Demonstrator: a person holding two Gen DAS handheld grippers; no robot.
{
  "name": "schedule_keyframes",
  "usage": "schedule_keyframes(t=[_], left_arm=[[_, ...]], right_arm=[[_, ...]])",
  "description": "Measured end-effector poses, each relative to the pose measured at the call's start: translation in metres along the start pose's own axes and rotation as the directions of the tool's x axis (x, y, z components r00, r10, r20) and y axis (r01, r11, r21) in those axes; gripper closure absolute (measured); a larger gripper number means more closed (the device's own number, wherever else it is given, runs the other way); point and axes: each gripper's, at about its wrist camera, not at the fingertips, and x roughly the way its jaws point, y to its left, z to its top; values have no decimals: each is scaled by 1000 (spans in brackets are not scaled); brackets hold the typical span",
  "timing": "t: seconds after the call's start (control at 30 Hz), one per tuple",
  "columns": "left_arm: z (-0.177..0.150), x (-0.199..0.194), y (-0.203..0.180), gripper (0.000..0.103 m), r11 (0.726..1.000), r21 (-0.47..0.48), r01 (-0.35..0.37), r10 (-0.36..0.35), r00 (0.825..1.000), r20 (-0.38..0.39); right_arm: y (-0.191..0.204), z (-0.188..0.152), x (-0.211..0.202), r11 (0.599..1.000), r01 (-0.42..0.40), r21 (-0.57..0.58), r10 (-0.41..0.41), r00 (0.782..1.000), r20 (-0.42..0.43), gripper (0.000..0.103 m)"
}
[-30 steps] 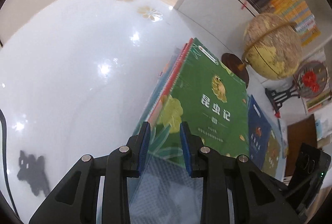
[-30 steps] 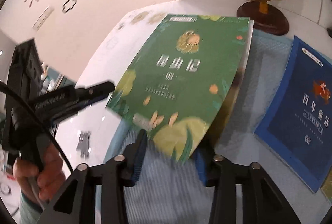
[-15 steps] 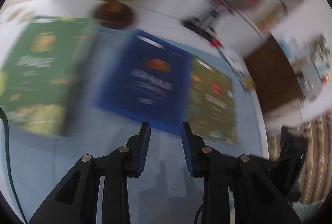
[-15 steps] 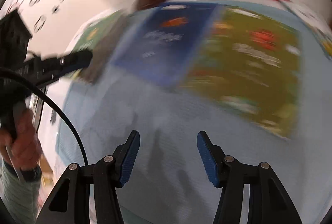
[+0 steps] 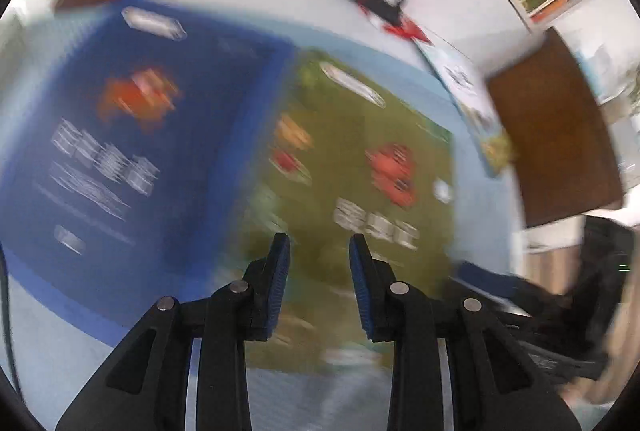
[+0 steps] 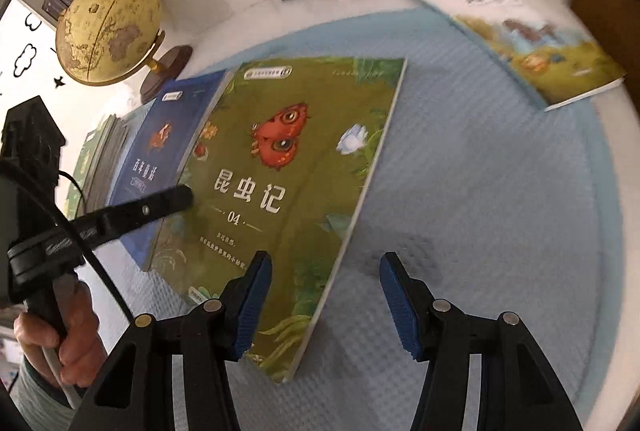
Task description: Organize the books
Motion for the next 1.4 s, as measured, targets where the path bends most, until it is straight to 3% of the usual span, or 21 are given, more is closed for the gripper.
schedule_keyframes(t=[0.07, 0.2, 0.27, 0.37, 0.53, 0.6, 0.67, 0.8, 1.0, 1.23, 1.3, 1.4], left_arm=[[-8, 2, -3, 75, 999, -38, 29, -29, 1000, -7], [-21, -9, -14, 75, 998, -38, -57, 59, 996, 71], [-21, -23, -17, 75, 995, -49, -90, 97, 985, 143], [-8, -34, -18, 75, 987, -24, -157, 159, 969, 188], [16, -7, -7, 75, 974, 50, -222, 219, 973, 72], [14, 1, -4, 74, 960, 77, -270, 266, 962, 64], [13, 6, -2, 68, 968, 71, -241, 237, 969, 64], [5, 7, -10, 67, 971, 68, -228, 224, 973, 54], [-60, 5, -41, 67, 979, 90, -186, 183, 982, 36], [-176, -3, -79, 67, 998, 12, -64, 64, 998, -15], [-202, -6, -89, 67, 998, -3, -69, 69, 997, -25], [-228, -15, -92, 67, 988, -60, -143, 143, 990, -6]], right_arm=[[5, -2, 3, 1000, 1, -29, 0, 1000, 9, 47], [3, -11, -1, 997, -13, -73, 13, 1000, 5, 48], [0, -9, -2, 997, -20, -76, 19, 1000, -2, 48], [-6, -9, -7, 997, -31, -69, 30, 999, -10, 48], [-3, -4, -3, 995, -36, -90, 34, 999, -25, 48], [-1, -2, -2, 994, -37, -103, 34, 999, -28, 48], [-1, 0, 0, 993, -37, -113, 34, 999, -28, 48], [6, -1, 2, 984, -39, -171, 34, 999, -31, 47], [-14, -30, -17, 965, 0, -261, -12, 999, -44, 47], [-72, -112, -64, 949, -13, -315, -31, 991, -133, 46], [-84, -132, -75, 949, -22, -315, -29, 987, -156, 46], [-101, -149, -87, 959, -19, -282, -29, 986, -166, 47]])
